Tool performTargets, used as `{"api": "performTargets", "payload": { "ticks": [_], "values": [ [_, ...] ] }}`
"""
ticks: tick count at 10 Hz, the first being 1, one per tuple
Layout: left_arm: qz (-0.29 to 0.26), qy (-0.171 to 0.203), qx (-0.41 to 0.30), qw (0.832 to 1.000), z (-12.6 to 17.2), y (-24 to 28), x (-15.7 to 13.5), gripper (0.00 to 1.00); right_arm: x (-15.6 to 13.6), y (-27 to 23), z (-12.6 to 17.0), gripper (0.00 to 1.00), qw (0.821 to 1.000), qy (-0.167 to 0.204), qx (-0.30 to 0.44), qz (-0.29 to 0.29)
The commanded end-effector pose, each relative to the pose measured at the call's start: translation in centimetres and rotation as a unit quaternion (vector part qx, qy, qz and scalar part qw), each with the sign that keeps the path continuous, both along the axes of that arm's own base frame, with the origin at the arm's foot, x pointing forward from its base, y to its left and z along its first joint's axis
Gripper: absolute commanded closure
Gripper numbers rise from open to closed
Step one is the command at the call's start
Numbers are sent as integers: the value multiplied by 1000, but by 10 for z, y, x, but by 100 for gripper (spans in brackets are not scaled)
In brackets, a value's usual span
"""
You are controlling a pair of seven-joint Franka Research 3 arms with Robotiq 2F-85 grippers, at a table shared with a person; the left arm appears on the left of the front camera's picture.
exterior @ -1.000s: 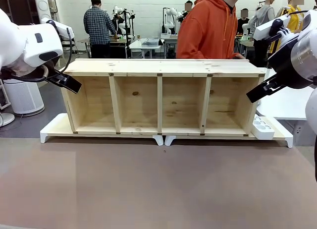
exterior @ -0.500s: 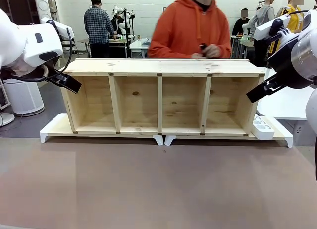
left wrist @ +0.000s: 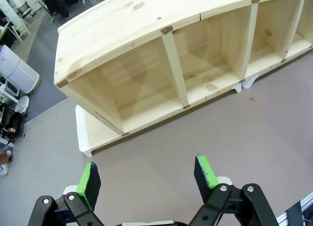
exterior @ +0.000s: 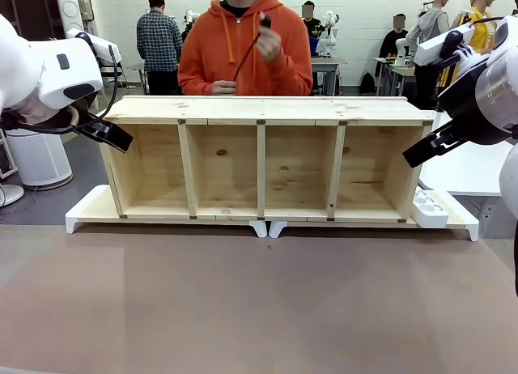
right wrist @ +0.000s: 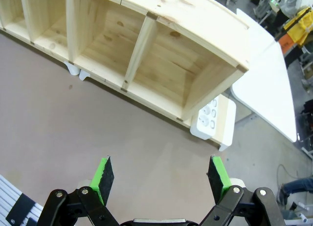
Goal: Perform cable management.
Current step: When the cord part of the Power Cable appears at the lower middle area of the table and stops, grasp the cord part of the Power Cable.
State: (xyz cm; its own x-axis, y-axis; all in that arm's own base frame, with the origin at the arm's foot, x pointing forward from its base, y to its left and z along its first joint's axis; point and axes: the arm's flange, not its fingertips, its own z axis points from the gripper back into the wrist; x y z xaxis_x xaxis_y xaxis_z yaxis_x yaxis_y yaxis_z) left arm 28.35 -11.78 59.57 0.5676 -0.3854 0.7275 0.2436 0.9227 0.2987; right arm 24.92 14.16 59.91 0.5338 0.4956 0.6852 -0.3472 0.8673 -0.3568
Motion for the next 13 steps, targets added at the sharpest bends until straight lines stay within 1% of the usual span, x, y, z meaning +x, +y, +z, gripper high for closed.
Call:
{"api": "performTargets", "payload": {
  "ticks": [1, 13],
  "values": [
    [-3, -5, 0, 1000, 0, -2, 2, 0, 3, 1, -1, 0, 1000, -3, -1, 5],
    [-3, -5, 0, 1000, 0, -2, 2, 0, 3, 1, -1, 0, 1000, -3, -1, 5]
  ]
}}
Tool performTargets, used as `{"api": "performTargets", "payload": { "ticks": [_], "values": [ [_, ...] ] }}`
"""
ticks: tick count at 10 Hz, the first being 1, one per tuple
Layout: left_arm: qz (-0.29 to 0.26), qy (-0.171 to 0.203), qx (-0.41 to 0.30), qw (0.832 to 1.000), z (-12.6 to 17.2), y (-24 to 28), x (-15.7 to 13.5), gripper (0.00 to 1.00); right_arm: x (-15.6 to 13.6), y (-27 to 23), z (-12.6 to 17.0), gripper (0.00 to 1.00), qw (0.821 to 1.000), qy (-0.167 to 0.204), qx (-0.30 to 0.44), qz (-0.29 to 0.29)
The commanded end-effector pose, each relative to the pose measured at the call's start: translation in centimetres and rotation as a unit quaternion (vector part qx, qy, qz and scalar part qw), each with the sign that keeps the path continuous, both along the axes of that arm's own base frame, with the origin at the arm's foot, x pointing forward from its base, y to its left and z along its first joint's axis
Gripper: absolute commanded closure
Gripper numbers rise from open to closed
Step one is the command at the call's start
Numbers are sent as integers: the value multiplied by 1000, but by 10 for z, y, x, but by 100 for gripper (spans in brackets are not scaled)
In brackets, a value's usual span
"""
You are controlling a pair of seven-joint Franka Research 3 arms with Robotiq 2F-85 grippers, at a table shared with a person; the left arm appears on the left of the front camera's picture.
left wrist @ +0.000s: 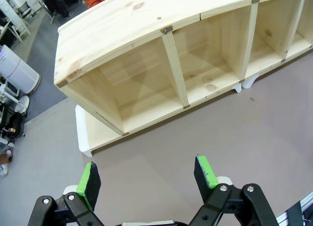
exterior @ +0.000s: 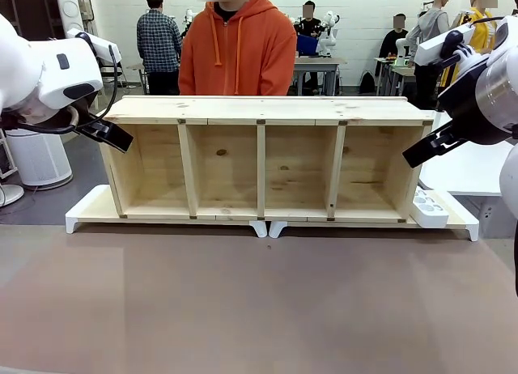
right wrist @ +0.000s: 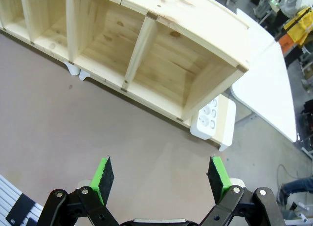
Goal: Perform cable management.
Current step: When the cord part of the Power Cable appears at the lower middle area of the table and stops, grasp the cord part of the Power Cable.
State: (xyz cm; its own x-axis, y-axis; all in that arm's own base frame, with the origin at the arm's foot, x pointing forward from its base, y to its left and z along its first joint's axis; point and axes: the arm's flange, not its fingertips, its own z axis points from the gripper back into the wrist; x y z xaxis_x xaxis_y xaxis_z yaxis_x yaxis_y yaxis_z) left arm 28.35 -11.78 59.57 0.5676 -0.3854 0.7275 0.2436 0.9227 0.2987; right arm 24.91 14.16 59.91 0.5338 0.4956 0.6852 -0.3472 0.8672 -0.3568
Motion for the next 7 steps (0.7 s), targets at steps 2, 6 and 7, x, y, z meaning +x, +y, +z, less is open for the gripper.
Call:
{"api": "performTargets", "payload": {
  "ticks": [2, 6, 7],
  "values": [
    [-3, -5, 0, 1000, 0, -2, 2, 0, 3, 1, -1, 0, 1000, -3, -1, 5],
    [-3, -5, 0, 1000, 0, -2, 2, 0, 3, 1, -1, 0, 1000, -3, -1, 5],
    [-3, -5, 0, 1000, 0, -2, 2, 0, 3, 1, -1, 0, 1000, -3, -1, 5]
  ]
}}
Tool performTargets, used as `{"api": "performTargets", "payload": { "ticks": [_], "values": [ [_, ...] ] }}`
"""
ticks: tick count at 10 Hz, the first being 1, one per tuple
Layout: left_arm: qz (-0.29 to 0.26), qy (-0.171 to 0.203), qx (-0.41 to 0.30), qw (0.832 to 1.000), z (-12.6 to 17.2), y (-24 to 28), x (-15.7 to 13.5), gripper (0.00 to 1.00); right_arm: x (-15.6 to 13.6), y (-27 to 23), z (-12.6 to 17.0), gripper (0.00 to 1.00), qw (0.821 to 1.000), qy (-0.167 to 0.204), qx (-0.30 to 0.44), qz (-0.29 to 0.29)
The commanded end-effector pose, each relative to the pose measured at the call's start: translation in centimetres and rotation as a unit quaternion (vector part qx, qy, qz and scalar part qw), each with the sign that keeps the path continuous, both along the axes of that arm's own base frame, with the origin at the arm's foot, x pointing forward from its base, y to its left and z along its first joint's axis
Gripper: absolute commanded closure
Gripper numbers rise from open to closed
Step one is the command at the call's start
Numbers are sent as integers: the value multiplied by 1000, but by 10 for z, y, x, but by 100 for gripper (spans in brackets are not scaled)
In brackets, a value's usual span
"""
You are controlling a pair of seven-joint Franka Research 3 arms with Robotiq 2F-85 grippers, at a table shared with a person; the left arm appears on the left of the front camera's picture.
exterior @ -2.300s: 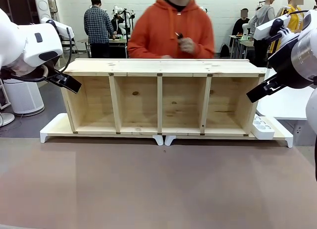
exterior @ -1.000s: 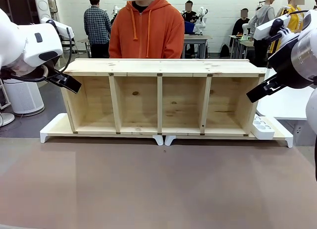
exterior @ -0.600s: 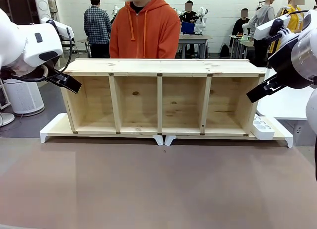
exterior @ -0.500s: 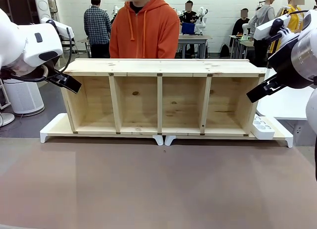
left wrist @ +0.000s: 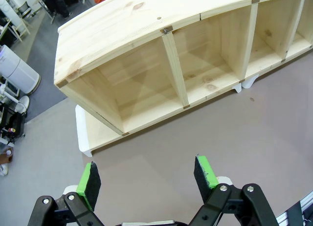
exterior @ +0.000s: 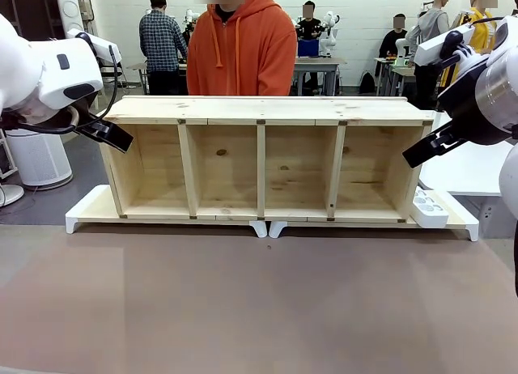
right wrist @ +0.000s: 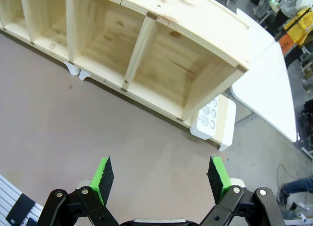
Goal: Perform cable management.
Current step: When the cord part of the Power Cable appears at the lower middle area of the table and stops, grasp the cord part of the Power Cable.
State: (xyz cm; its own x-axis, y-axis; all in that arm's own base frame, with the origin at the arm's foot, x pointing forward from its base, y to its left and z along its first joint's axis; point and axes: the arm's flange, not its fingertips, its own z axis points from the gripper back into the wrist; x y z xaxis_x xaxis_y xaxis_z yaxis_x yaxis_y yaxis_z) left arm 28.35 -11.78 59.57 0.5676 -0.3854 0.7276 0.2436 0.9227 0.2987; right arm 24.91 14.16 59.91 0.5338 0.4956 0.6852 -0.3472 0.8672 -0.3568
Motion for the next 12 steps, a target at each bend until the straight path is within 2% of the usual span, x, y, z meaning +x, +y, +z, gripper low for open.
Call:
{"api": "performTargets", "payload": {
  "ticks": [1, 12],
  "values": [
    [-3, -5, 0, 1000, 0, -2, 2, 0, 3, 1, -1, 0, 1000, -3, -1, 5],
    [-3, -5, 0, 1000, 0, -2, 2, 0, 3, 1, -1, 0, 1000, -3, -1, 5]
  ]
}}
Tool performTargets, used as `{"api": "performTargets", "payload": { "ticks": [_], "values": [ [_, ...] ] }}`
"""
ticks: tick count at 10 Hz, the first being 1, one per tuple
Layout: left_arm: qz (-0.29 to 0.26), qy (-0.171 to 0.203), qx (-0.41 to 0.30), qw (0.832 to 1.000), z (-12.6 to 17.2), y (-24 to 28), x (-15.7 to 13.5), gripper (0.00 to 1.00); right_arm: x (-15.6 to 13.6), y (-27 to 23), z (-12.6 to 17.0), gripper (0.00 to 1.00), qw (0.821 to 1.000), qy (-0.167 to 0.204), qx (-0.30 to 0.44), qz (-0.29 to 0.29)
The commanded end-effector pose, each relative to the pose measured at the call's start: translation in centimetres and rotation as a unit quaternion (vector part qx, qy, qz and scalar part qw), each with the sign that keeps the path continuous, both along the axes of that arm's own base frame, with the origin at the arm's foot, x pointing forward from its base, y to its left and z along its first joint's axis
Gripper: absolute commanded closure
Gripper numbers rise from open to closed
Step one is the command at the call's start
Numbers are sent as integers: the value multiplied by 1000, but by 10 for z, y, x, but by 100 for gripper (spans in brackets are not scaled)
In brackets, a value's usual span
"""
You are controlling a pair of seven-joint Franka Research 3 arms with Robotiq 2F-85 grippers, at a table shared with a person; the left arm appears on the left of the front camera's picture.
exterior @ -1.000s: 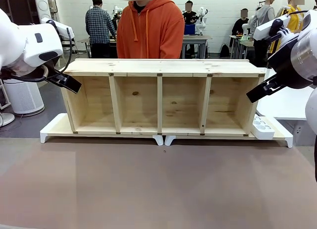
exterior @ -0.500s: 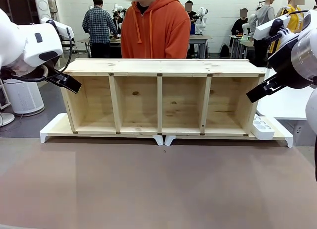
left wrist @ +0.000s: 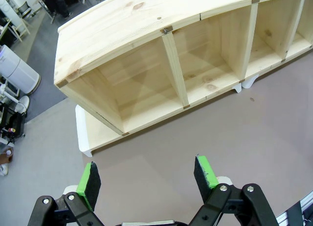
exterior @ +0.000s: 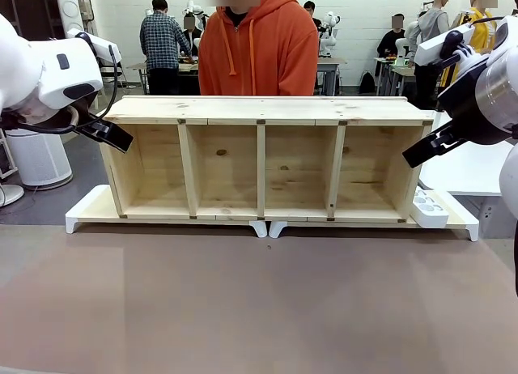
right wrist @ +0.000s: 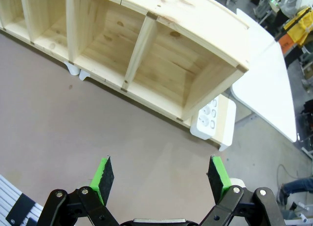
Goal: Perform cable management.
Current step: When the cord part of the Power Cable appears at the lower middle area of the table and stops, grasp the cord part of the Power Cable.
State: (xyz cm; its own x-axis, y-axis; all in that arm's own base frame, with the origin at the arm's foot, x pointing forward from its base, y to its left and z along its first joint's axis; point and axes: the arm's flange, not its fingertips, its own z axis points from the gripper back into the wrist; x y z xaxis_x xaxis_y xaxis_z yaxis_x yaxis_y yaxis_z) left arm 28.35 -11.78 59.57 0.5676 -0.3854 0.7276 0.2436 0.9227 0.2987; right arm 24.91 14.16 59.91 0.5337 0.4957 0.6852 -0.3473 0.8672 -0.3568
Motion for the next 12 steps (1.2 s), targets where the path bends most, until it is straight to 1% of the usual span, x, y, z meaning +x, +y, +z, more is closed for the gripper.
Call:
{"api": "performTargets", "payload": {
  "ticks": [1, 12],
  "values": [
    [-3, -5, 0, 1000, 0, -2, 2, 0, 3, 1, -1, 0, 1000, -3, -1, 5],
    [-3, -5, 0, 1000, 0, -2, 2, 0, 3, 1, -1, 0, 1000, -3, -1, 5]
  ]
}}
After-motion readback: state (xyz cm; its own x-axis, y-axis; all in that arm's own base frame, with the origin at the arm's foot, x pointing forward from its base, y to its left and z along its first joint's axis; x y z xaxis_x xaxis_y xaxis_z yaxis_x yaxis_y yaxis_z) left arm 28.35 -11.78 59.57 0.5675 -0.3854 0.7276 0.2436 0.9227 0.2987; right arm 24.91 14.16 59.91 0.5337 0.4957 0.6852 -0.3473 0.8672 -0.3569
